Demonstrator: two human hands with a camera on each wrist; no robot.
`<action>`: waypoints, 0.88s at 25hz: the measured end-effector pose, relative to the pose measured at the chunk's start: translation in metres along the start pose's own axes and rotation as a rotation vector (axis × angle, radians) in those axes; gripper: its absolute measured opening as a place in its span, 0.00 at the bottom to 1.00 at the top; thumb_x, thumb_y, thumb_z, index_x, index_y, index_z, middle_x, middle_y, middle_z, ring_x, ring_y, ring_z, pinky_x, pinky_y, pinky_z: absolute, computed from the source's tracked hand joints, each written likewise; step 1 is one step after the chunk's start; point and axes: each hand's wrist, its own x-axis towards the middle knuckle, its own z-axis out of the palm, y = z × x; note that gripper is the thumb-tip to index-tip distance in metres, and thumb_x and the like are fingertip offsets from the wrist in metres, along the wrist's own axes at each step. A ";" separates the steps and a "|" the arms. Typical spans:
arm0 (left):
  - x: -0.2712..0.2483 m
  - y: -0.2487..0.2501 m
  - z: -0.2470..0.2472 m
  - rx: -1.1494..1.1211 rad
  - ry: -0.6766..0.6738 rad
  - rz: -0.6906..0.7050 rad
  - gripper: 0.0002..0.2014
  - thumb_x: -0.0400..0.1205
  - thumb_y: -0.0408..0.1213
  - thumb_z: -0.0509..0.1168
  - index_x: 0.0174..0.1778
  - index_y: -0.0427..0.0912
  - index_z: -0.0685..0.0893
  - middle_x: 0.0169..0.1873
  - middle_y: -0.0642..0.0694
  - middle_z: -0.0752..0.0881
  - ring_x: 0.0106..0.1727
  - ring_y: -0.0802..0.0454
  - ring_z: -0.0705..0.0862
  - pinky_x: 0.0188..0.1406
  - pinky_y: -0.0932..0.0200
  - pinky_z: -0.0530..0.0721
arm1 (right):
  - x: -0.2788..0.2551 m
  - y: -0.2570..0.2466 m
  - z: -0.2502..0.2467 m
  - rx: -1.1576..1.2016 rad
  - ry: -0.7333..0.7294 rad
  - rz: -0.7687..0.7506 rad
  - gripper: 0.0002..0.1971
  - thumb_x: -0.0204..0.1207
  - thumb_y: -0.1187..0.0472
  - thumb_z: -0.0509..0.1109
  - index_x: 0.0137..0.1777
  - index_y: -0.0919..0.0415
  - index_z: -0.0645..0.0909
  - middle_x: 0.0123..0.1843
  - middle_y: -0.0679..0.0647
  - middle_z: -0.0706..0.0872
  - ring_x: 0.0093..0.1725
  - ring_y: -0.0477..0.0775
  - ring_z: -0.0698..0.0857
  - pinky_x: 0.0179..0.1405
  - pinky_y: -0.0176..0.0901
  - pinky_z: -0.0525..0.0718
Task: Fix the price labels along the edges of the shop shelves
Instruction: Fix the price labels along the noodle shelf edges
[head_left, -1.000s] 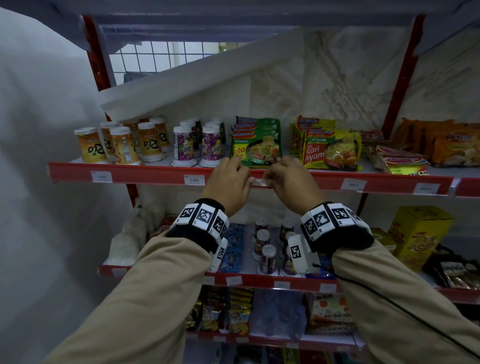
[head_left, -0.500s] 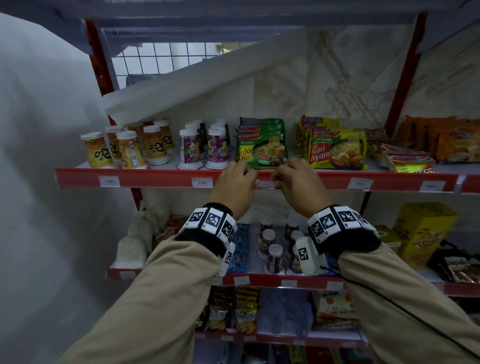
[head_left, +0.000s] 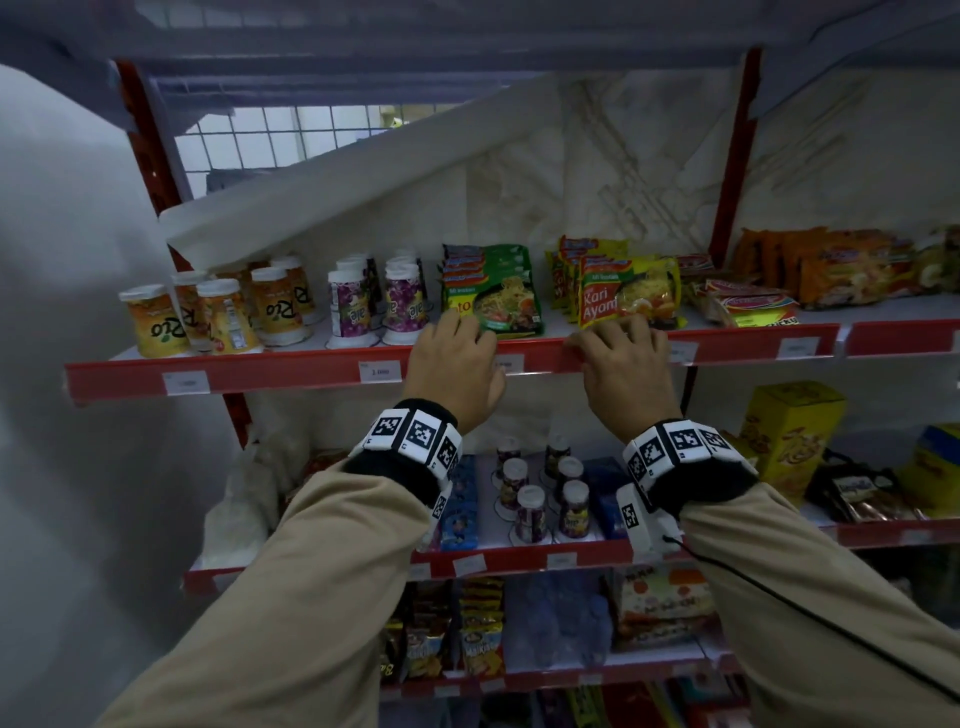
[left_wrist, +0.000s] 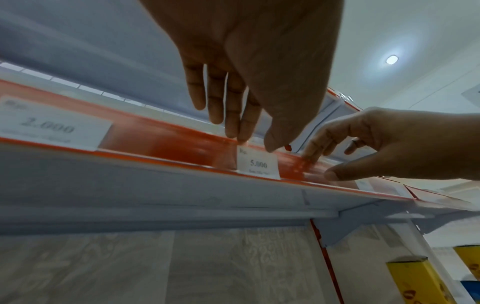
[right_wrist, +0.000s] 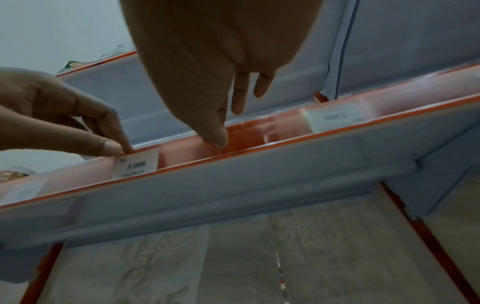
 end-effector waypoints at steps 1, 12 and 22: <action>0.004 0.005 -0.002 0.018 0.005 -0.002 0.17 0.78 0.50 0.61 0.53 0.40 0.80 0.51 0.42 0.80 0.54 0.43 0.75 0.50 0.50 0.72 | 0.000 0.007 -0.004 -0.034 -0.001 0.017 0.15 0.71 0.67 0.70 0.56 0.53 0.82 0.56 0.53 0.85 0.59 0.65 0.77 0.52 0.55 0.68; 0.051 0.129 0.019 -0.118 -0.070 0.133 0.26 0.77 0.45 0.63 0.70 0.41 0.73 0.62 0.42 0.75 0.62 0.42 0.72 0.57 0.50 0.71 | -0.001 0.092 -0.014 -0.039 -0.106 0.138 0.13 0.73 0.58 0.67 0.58 0.50 0.78 0.62 0.56 0.76 0.65 0.65 0.68 0.60 0.58 0.61; 0.052 0.156 0.032 -0.108 0.029 -0.025 0.25 0.73 0.45 0.65 0.65 0.40 0.75 0.59 0.42 0.76 0.59 0.42 0.74 0.52 0.50 0.73 | -0.009 0.125 0.003 0.247 0.068 -0.080 0.10 0.67 0.67 0.73 0.48 0.64 0.79 0.48 0.62 0.79 0.49 0.66 0.76 0.51 0.59 0.78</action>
